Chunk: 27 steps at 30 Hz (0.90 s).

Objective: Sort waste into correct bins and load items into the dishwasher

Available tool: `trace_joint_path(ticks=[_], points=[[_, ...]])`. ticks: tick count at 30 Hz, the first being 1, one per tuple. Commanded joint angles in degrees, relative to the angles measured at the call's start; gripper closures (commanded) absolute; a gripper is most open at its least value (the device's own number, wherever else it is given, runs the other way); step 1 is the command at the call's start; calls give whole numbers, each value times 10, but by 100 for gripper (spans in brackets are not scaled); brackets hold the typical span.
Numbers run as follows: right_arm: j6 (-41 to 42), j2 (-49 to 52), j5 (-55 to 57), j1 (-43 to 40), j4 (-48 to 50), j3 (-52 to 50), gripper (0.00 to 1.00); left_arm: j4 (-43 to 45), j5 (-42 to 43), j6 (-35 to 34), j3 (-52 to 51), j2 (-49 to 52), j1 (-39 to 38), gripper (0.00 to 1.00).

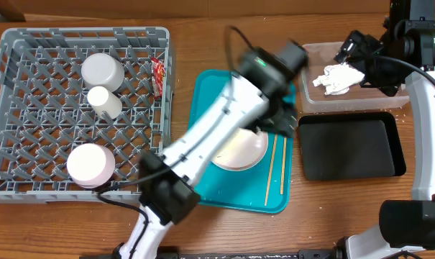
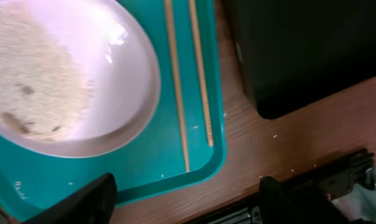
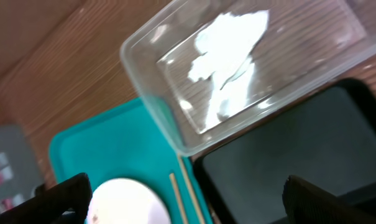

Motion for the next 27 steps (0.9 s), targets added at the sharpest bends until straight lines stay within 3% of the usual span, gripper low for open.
trace_joint_path(ticks=[1, 10, 14, 21, 27], points=[[-3, -10, 52, -23, 7, 8, 0, 29, -38, -60, -60, 3, -31, 25], [-3, -10, 40, -152, 4, 8, 0, 125, 1, -67, -178, 3, -37, 28], [-3, -10, 16, -190, -9, 8, 0, 163, -10, -77, -214, 3, -46, 39], [-3, -10, 17, -198, -8, 8, 0, 219, -89, -149, -276, 3, -90, 51], [-3, -10, 17, -198, -8, 8, 0, 218, -180, -224, -280, 4, -124, 51]])
